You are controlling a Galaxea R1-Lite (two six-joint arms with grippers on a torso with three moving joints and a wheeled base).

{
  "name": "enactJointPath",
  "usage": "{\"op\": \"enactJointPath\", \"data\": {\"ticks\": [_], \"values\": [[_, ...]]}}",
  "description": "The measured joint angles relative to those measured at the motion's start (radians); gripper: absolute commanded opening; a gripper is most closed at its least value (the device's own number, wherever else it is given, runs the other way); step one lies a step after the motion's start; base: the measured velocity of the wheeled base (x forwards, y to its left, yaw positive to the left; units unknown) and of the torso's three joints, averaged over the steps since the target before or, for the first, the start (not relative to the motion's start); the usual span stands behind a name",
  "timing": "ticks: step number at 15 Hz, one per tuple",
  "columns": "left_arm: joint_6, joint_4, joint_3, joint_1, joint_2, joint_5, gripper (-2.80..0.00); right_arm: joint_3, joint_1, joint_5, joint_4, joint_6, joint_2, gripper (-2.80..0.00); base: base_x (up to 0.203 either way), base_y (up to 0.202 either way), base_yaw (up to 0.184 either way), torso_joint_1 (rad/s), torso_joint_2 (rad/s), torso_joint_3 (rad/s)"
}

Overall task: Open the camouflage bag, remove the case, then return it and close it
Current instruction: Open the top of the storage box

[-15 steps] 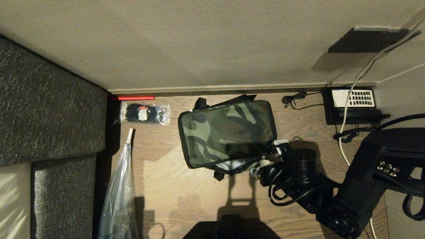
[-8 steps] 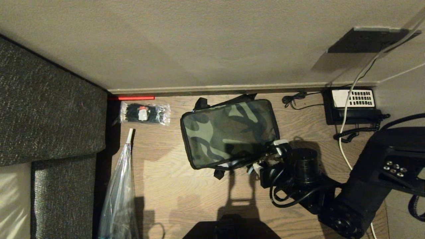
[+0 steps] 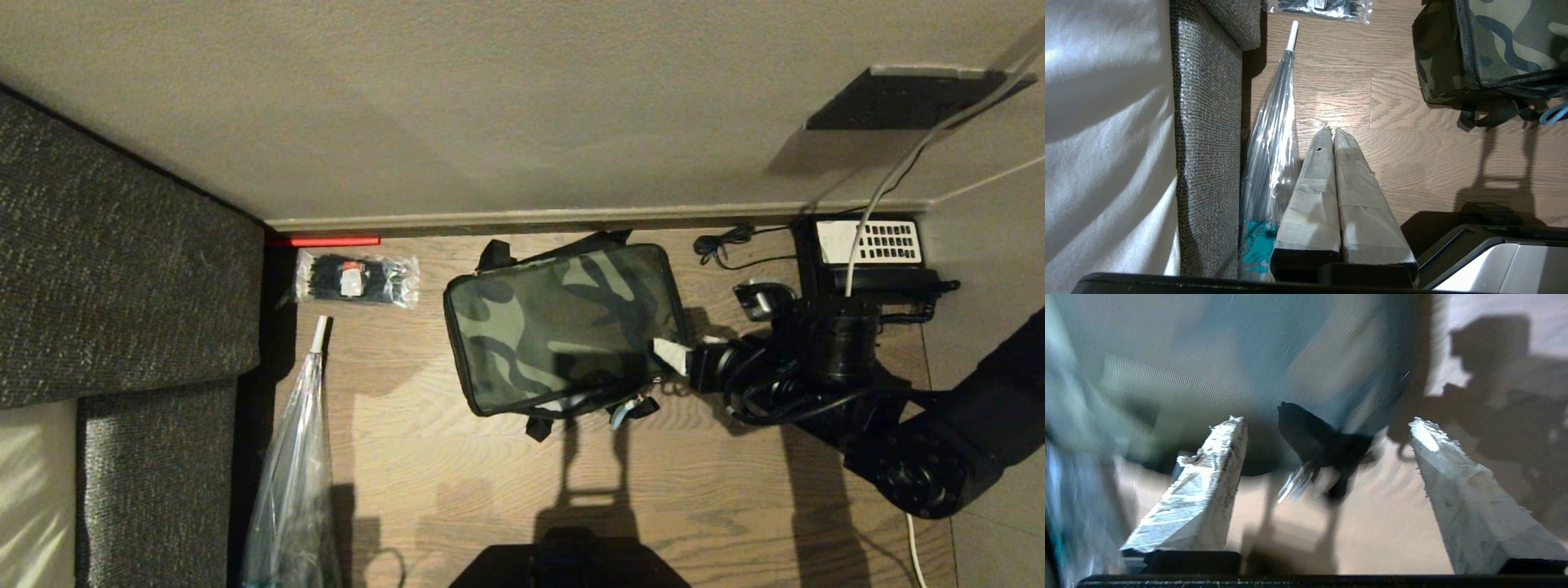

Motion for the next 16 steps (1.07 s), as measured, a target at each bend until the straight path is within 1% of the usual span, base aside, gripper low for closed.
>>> {"op": "enactJointPath", "data": {"ticks": [2, 4, 5, 8, 11, 14, 16], "values": [[-0.001, -0.001, 0.000, 0.000, 0.000, 0.000, -2.80, -0.044, -0.057, 0.003, -0.002, -0.004, 0.002, 0.00, 0.000, 0.000, 0.000, 0.000, 0.00, 0.000], [-0.001, 0.000, 0.000, 0.000, 0.000, 0.000, -2.80, -0.075, -0.083, 0.000, -0.010, -0.018, 0.019, 0.00, 0.000, 0.000, 0.000, 0.000, 0.00, 0.000], [-0.001, 0.000, 0.000, 0.000, 0.000, 0.000, -2.80, -0.096, -0.094, -0.003, -0.018, -0.034, 0.035, -2.80, 0.000, 0.000, 0.000, 0.000, 0.00, 0.000], [0.000, -0.001, 0.000, 0.000, 0.000, 0.000, -2.80, -0.138, -0.123, -0.007, -0.034, -0.079, 0.091, -2.80, 0.000, 0.000, 0.000, 0.000, 0.00, 0.000], [-0.001, 0.000, 0.000, 0.000, 0.000, 0.000, -2.80, -0.166, -0.132, -0.005, -0.028, -0.129, 0.123, -2.80, 0.000, 0.000, 0.000, 0.000, 0.00, 0.000], [-0.001, 0.000, 0.000, 0.000, 0.000, 0.000, -2.80, -0.174, -0.134, -0.011, -0.028, -0.163, 0.173, -2.80, 0.000, 0.000, 0.000, 0.000, 0.00, 0.000], [0.000, 0.000, 0.000, 0.000, 0.000, 0.000, -2.80, -0.183, -0.116, -0.017, -0.036, -0.170, 0.221, -2.80, 0.000, 0.000, 0.000, 0.000, 0.00, 0.000]]}}
